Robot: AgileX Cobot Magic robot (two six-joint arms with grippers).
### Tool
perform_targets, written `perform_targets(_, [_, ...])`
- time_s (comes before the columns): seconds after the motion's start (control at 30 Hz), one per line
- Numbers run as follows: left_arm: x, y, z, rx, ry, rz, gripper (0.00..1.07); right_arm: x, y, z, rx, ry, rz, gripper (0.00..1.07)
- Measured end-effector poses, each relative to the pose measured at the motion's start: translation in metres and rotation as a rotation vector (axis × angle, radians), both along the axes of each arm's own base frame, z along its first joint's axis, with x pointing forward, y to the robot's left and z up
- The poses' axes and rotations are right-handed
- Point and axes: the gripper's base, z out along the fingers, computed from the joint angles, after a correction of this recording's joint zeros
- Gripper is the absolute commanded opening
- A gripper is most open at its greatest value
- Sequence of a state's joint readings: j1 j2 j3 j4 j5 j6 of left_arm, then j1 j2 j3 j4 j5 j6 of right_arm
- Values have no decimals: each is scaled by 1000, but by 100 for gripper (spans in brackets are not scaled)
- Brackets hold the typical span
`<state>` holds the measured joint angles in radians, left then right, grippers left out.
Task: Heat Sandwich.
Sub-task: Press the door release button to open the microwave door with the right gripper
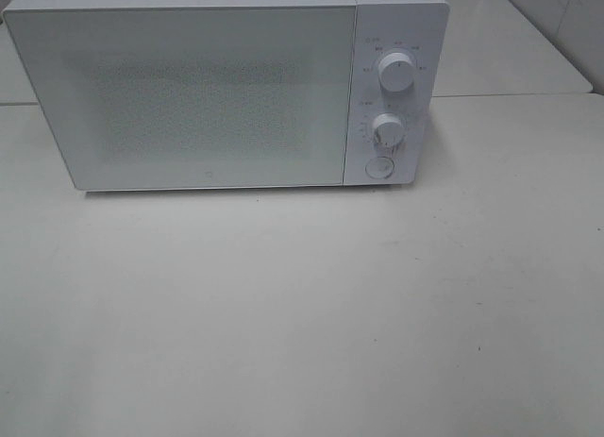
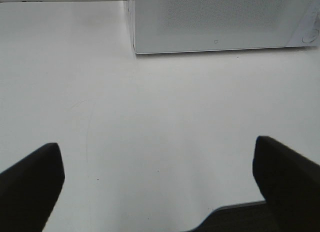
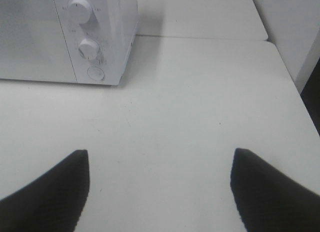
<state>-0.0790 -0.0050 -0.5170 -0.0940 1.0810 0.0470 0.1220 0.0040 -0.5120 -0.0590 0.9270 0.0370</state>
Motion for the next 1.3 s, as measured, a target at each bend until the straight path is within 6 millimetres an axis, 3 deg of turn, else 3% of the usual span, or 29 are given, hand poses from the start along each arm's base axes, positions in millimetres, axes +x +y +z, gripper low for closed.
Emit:
perform_targets(0.37, [0, 0, 0, 0, 0, 0, 97, 41, 6, 14, 13, -128, 14, 76])
perform_targets(0.9, [0, 0, 0, 0, 0, 0, 97, 113, 17, -9, 10, -86, 37, 76])
perform_targets(1.3, [0, 0, 0, 0, 0, 0, 97, 149, 23, -19, 49, -172, 45, 76])
